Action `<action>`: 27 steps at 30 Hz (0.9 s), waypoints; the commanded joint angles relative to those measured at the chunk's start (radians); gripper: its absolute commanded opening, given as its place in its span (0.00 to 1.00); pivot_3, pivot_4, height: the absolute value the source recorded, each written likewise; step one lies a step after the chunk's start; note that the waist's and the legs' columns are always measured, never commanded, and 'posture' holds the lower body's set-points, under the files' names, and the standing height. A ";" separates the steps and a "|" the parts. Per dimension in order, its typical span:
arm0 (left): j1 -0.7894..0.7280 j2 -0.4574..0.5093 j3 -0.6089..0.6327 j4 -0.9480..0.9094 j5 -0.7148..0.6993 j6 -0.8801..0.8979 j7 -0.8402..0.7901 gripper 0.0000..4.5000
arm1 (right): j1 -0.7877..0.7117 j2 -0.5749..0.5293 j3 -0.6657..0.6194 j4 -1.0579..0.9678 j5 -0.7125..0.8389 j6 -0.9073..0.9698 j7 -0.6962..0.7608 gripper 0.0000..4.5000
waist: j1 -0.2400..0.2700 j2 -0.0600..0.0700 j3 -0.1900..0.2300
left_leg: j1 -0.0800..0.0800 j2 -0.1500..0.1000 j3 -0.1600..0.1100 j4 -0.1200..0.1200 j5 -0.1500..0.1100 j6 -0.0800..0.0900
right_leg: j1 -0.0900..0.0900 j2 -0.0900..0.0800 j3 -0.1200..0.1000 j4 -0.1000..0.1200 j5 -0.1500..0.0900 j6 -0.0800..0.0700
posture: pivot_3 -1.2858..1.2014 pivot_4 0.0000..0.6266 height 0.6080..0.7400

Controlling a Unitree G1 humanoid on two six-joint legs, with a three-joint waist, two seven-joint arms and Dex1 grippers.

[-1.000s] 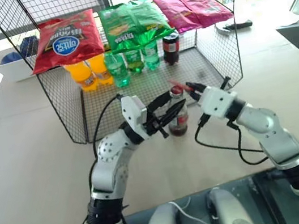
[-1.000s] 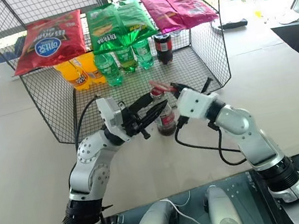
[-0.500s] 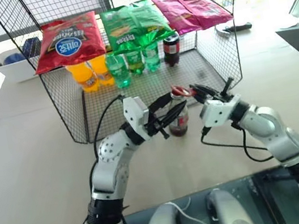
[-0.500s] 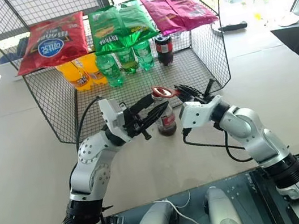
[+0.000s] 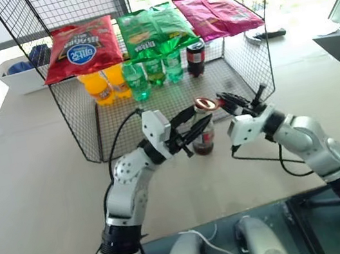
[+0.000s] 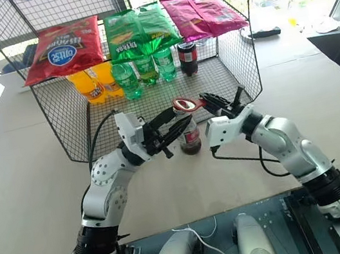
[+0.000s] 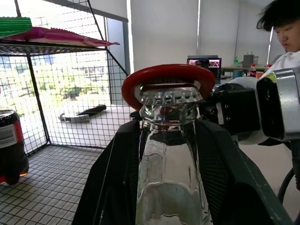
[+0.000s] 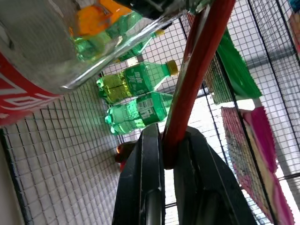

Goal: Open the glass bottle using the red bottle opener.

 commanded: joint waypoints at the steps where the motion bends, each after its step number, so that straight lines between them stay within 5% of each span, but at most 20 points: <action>1: -0.004 -0.003 -0.015 0.018 0.025 0.011 0.019 0.33 | -0.036 -0.043 0.001 0.040 -0.073 -0.062 -0.026 0.00 | 0.002 0.000 0.000 | 0.000 0.000 0.000 0.000 0.000 0.000 | 0.000 0.000 0.000 0.000 0.000 0.000 | 0.52 0.24 0.96; 14: -0.003 -0.006 -0.039 0.022 0.024 0.020 0.026 0.33 | -0.145 -0.123 -0.060 0.121 -0.180 -0.132 -0.206 0.00 | 0.012 0.000 0.000 | -0.001 0.000 -0.001 -0.002 0.000 0.000 | 0.000 0.000 0.001 -0.003 0.000 0.000 | 0.52 0.24 0.96; 27: 0.009 0.011 -0.031 0.033 0.023 0.014 0.023 0.33 | -0.126 -0.035 -0.118 0.033 -0.069 -0.247 -0.321 0.00 | 0.011 0.000 0.001 | -0.002 0.001 -0.001 -0.003 0.000 0.000 | -0.001 0.000 0.003 -0.004 0.000 0.000 | 0.52 0.24 0.96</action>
